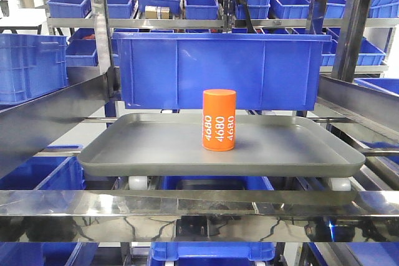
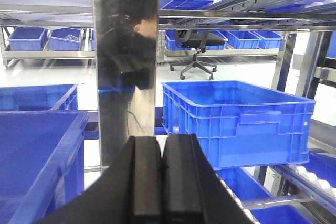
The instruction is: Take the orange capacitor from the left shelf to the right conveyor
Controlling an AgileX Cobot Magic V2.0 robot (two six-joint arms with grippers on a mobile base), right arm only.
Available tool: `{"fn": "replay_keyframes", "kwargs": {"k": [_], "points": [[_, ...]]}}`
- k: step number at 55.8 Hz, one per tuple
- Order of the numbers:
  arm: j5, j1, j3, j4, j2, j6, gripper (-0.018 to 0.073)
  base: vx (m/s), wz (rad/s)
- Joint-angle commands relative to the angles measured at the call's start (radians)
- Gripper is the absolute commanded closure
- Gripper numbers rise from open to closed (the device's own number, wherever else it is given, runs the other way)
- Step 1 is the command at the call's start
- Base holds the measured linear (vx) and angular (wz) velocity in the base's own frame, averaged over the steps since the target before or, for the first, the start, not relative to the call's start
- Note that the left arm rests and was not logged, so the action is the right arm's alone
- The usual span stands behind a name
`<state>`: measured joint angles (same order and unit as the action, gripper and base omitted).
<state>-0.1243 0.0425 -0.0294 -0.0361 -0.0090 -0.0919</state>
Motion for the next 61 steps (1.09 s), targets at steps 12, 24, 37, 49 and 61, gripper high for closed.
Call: {"fn": "replay_keyframes", "kwargs": {"k": [12,24,37,49,61], "points": [[0.085,0.004,-0.01,-0.004,-0.015,0.009,0.0569,0.0,0.0],[0.085,0.004,-0.01,-0.004,-0.015,0.009,0.0569,0.0,0.0],[0.085,0.004,-0.01,-0.004,-0.015,0.009,0.0569,0.0,0.0],[0.085,0.004,-0.01,-0.004,-0.015,0.009,0.0569,0.0,0.0],[0.085,0.004,-0.01,-0.004,-0.015,0.009,0.0569,0.0,0.0]]}}
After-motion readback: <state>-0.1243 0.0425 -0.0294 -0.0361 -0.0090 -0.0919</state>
